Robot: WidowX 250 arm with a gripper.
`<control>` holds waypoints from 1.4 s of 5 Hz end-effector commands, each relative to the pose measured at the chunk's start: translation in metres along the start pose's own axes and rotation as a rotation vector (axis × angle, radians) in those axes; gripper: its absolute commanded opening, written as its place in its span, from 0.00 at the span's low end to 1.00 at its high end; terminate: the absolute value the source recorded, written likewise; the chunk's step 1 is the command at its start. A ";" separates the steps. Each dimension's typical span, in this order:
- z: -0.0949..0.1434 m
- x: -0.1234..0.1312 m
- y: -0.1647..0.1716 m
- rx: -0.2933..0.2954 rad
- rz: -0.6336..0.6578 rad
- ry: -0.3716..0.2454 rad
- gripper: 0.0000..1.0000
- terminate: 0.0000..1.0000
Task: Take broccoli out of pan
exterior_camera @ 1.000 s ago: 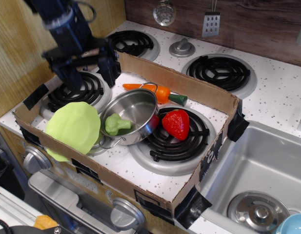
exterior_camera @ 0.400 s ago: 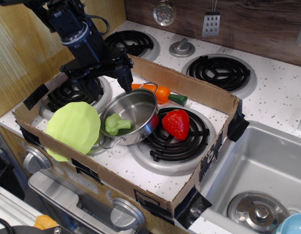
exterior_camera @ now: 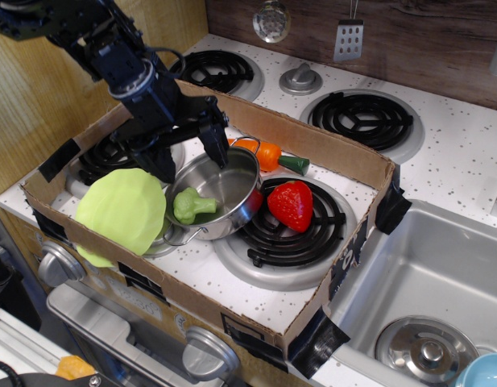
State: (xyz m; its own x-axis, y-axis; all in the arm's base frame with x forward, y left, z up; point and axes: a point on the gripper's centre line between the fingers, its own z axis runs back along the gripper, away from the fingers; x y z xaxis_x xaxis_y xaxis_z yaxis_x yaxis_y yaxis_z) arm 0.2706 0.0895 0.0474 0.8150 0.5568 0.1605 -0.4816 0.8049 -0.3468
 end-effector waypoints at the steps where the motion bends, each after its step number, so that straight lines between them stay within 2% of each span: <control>1: 0.000 -0.003 -0.001 -0.013 0.012 0.002 1.00 0.00; 3: -0.008 -0.003 0.000 -0.028 0.021 0.032 1.00 0.00; 5: -0.010 -0.007 0.001 -0.041 0.032 0.032 1.00 0.00; 7: -0.019 -0.014 0.004 -0.079 0.055 0.030 1.00 0.00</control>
State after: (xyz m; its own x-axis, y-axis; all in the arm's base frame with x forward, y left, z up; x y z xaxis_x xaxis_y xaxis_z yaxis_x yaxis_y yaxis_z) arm 0.2599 0.0774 0.0209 0.7987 0.5948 0.0910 -0.5079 0.7475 -0.4280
